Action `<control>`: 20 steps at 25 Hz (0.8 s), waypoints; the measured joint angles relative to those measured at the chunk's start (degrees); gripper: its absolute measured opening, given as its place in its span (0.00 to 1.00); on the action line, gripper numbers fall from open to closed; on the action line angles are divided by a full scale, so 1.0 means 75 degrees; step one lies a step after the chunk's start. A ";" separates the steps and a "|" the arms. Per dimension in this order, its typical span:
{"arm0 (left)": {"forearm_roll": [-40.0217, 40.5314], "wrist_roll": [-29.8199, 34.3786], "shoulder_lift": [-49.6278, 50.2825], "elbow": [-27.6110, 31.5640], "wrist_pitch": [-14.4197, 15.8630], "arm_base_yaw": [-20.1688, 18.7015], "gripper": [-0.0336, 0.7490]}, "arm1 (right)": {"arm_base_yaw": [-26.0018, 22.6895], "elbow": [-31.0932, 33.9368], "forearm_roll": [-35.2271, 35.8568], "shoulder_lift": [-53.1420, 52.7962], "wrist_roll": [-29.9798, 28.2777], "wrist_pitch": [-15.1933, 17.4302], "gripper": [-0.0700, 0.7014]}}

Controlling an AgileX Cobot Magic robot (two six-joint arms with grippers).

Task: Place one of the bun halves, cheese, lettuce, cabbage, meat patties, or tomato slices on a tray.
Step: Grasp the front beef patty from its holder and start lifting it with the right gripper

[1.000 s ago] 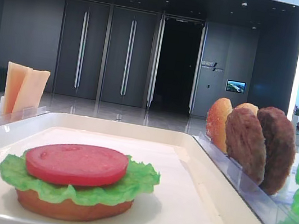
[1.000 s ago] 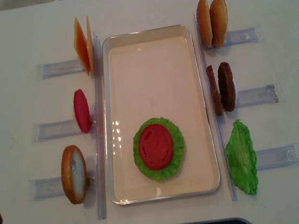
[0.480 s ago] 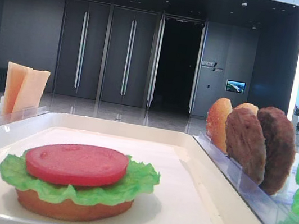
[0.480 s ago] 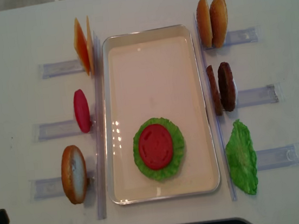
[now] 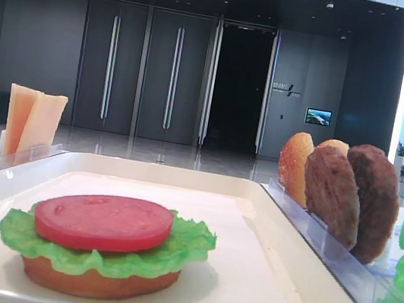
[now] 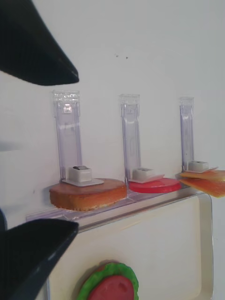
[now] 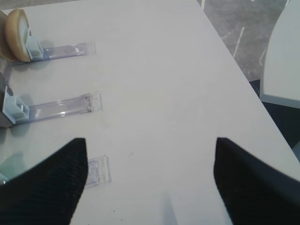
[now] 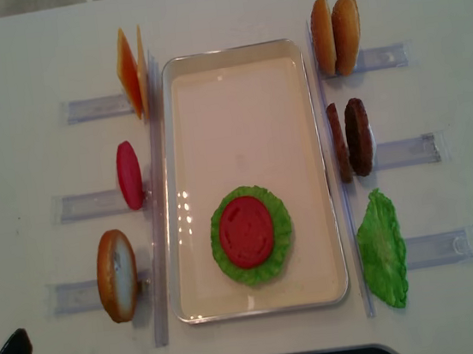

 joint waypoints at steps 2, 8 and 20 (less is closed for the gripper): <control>0.0008 0.0000 0.0000 0.0000 0.0000 0.0000 0.93 | 0.0000 0.0000 0.0000 0.0000 0.0000 0.0000 0.81; 0.0014 0.0000 0.0000 0.0000 0.0000 0.0000 0.92 | 0.0000 -0.0297 0.0154 0.0369 -0.0007 -0.0049 0.81; 0.0014 0.0000 0.0000 0.0000 -0.0014 0.0000 0.90 | 0.0000 -0.1880 0.0566 0.4259 -0.0297 -0.0093 0.81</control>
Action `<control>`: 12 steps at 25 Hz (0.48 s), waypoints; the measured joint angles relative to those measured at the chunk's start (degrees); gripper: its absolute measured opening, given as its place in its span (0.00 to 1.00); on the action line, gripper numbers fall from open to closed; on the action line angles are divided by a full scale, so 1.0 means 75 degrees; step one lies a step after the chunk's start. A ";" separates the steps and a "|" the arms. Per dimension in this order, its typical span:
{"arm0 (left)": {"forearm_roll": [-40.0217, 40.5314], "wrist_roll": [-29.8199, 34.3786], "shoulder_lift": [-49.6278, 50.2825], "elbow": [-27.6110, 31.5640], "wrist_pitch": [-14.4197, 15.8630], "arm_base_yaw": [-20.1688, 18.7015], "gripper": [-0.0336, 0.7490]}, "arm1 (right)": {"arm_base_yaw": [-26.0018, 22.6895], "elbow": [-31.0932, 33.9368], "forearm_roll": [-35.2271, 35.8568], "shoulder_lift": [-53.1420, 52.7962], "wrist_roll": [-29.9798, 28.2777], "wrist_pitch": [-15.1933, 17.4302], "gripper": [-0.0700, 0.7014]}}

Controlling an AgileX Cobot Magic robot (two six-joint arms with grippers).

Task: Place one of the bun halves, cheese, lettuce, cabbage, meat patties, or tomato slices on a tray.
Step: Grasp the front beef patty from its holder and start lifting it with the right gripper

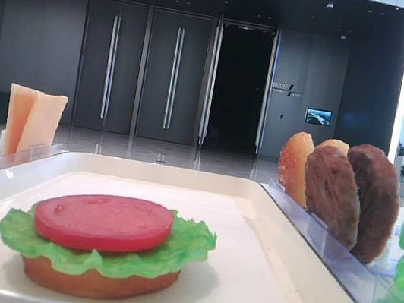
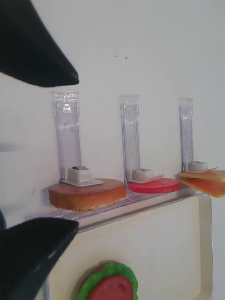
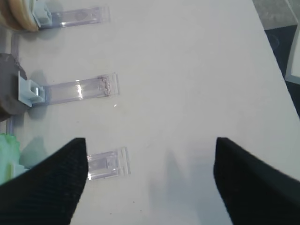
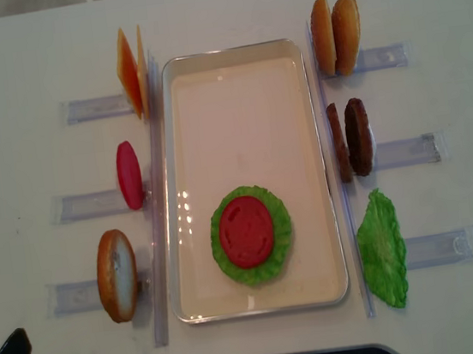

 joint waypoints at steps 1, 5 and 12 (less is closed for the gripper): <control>0.0000 0.0000 0.0000 0.0000 0.0000 0.0000 0.90 | 0.0000 -0.0150 0.0000 0.0350 0.0000 0.0000 0.81; 0.0000 0.0000 0.0000 0.0000 0.0000 0.0000 0.89 | 0.0000 -0.0787 0.0000 0.1667 0.0000 0.0000 0.81; 0.0000 0.0000 0.0000 0.0000 0.0000 0.0000 0.89 | 0.0000 -0.1570 0.0000 0.3736 -0.0041 -0.0209 0.81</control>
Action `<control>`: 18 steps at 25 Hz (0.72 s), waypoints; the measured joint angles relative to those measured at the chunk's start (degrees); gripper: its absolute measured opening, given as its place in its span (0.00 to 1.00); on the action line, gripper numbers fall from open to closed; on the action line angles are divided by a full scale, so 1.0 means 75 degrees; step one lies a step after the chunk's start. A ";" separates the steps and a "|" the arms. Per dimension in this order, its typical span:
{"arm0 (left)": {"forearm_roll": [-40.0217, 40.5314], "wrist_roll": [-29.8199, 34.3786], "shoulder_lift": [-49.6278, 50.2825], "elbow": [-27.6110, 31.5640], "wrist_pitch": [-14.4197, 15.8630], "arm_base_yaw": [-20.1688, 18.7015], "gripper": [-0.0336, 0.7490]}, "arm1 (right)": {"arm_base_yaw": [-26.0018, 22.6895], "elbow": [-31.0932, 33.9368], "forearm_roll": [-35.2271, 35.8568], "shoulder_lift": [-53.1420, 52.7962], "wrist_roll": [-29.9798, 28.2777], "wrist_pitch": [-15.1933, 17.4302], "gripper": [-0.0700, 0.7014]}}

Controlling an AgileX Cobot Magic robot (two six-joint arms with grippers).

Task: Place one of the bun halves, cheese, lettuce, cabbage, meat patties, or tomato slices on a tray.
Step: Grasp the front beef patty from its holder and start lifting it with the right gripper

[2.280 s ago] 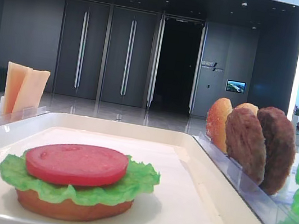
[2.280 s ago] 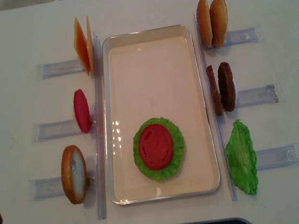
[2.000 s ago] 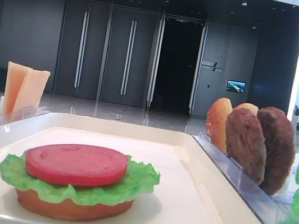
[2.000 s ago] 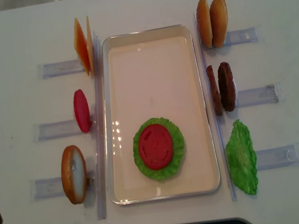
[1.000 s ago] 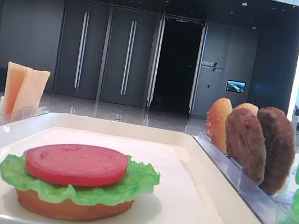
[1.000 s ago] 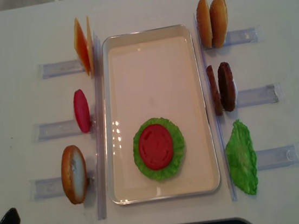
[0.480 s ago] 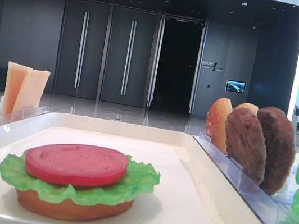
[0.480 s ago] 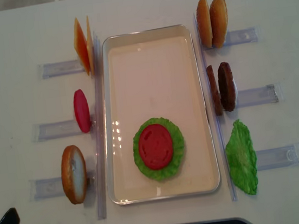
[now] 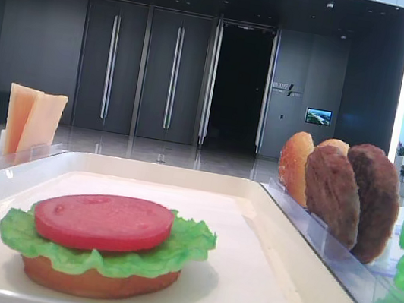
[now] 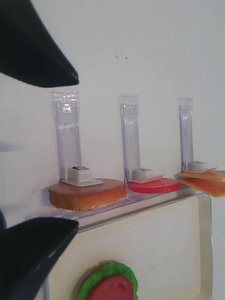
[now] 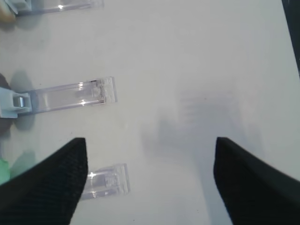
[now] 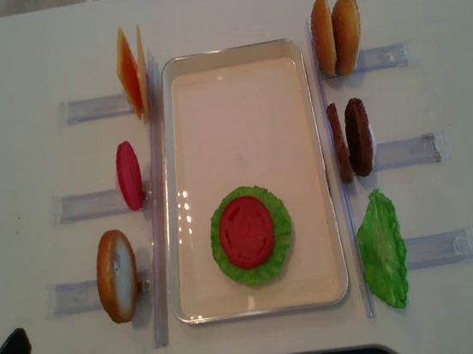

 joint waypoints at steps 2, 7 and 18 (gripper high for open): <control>0.0000 0.0000 0.0000 0.0000 0.0000 0.0000 0.89 | 0.0000 -0.0046 0.0000 0.0417 -0.0002 -0.0088 0.81; 0.0000 0.0000 0.0000 0.0000 0.0000 0.0000 0.89 | 0.0000 -0.0046 0.0000 0.1225 -0.0009 -0.0184 0.81; 0.0000 0.0000 0.0000 0.0000 0.0000 0.0000 0.89 | 0.0301 -0.0046 0.0000 0.1527 0.0089 -0.0493 0.81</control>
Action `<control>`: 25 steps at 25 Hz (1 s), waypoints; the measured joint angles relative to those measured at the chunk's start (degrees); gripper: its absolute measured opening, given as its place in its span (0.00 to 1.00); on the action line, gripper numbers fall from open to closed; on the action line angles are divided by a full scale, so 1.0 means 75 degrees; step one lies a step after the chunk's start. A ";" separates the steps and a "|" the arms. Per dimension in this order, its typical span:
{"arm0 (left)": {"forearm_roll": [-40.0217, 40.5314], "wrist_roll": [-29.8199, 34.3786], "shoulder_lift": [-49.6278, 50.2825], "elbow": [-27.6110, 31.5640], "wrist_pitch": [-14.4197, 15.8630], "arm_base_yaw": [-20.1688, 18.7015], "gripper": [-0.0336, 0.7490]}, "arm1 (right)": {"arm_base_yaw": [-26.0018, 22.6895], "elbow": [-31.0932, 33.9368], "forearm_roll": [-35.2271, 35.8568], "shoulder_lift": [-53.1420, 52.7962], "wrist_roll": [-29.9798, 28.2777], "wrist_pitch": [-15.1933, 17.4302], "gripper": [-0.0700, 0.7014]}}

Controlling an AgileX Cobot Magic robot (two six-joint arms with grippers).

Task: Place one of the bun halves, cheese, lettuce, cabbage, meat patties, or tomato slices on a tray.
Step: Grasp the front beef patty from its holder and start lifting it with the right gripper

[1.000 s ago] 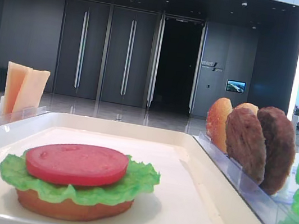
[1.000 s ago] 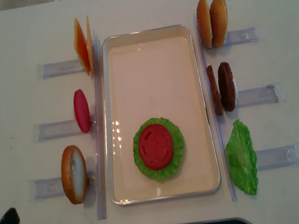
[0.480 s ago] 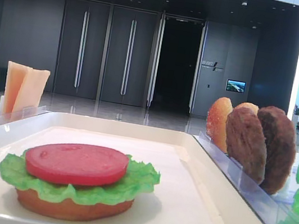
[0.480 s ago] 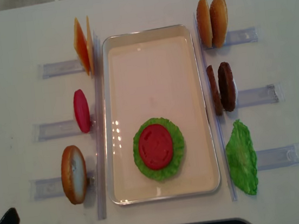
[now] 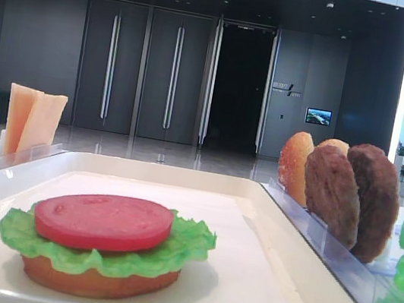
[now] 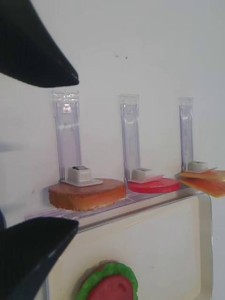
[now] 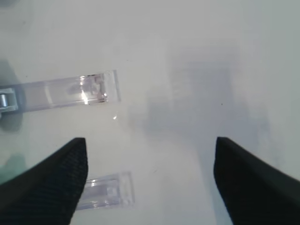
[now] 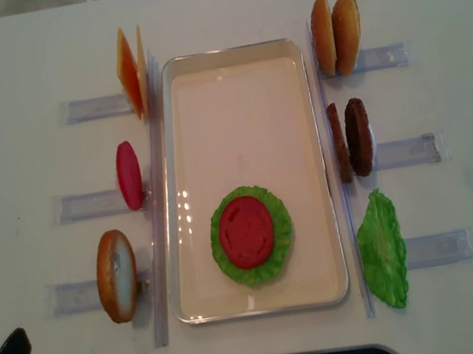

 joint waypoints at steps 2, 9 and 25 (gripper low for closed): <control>0.0000 0.0000 0.0000 0.0000 0.0000 0.0000 0.89 | 0.0333 0.0000 0.0000 0.0000 0.0151 -0.0019 0.81; 0.0000 0.0000 0.0000 0.0000 0.0000 0.0000 0.89 | 0.2214 0.0000 -0.0139 0.0016 0.1388 -0.0542 0.81; -0.0083 0.0000 0.0000 0.0025 0.0000 0.0000 0.89 | 0.4981 -0.1833 -0.0782 0.2272 0.2897 -0.0230 0.81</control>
